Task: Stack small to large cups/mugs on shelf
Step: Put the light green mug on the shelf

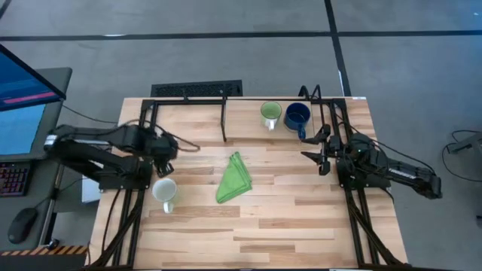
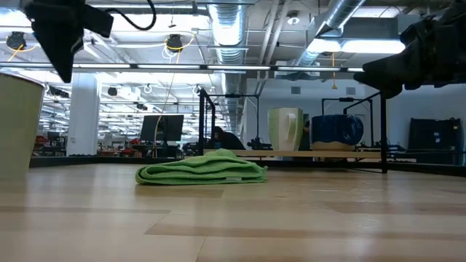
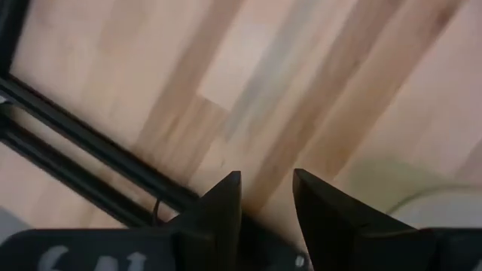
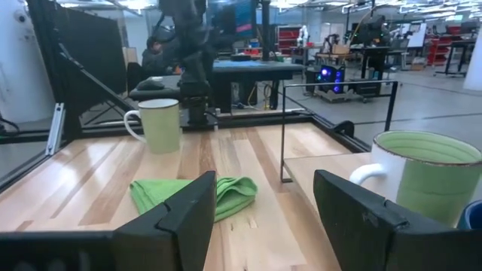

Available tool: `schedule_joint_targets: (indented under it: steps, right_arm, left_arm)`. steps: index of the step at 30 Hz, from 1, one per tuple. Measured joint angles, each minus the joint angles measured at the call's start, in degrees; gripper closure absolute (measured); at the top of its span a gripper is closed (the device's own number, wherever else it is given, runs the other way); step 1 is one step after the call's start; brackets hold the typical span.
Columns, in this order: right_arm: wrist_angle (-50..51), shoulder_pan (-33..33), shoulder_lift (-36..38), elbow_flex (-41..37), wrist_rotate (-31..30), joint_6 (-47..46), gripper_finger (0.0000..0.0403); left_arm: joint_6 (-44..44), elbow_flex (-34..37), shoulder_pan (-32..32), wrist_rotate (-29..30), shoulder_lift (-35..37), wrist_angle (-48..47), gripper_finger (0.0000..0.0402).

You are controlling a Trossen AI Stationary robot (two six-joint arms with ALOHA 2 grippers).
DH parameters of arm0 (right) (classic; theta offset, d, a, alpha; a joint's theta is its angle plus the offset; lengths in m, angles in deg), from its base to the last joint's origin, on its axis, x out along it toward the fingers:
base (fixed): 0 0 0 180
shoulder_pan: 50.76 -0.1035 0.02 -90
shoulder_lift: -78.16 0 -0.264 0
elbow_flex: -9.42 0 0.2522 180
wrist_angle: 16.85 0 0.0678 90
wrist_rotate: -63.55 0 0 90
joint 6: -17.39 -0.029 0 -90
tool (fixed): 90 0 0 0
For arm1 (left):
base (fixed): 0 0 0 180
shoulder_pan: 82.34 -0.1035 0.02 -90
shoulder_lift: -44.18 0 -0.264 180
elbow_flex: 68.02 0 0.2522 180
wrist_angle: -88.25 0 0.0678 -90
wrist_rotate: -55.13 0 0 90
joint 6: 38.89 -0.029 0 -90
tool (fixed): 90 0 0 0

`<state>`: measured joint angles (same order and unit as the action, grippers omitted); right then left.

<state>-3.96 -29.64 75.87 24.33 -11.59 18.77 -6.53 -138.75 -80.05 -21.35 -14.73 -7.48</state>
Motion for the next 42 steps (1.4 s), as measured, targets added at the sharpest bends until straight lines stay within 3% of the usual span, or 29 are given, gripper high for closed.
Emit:
schedule_joint_targets:
  steps: [5,11,16,28,42]
  right_arm:
    - [0.0,0.03,0.0,0.0,0.0,-2.29,0.0157]
    - [0.0,0.03,0.0,0.0,-0.01,-2.97,0.0157]
    - [0.0,0.03,0.0,0.0,0.01,-2.97,0.0157]
    - [0.0,0.03,0.0,0.0,0.01,-2.65,0.0157]
    - [0.0,0.03,0.0,-0.02,0.01,0.12,0.0157]
  left_arm:
    - [-1.34,0.0,8.16,-0.2,-4.64,-0.03,0.0287]
    - [2.02,0.0,17.42,-0.3,-5.13,-0.03,0.0287]
    - [2.89,0.0,22.82,-4.77,-4.13,0.51,0.0287]
    - [1.19,0.0,24.76,-10.99,-4.07,0.44,0.0287]
    - [-4.17,0.0,24.74,-6.32,-4.07,1.12,0.0287]
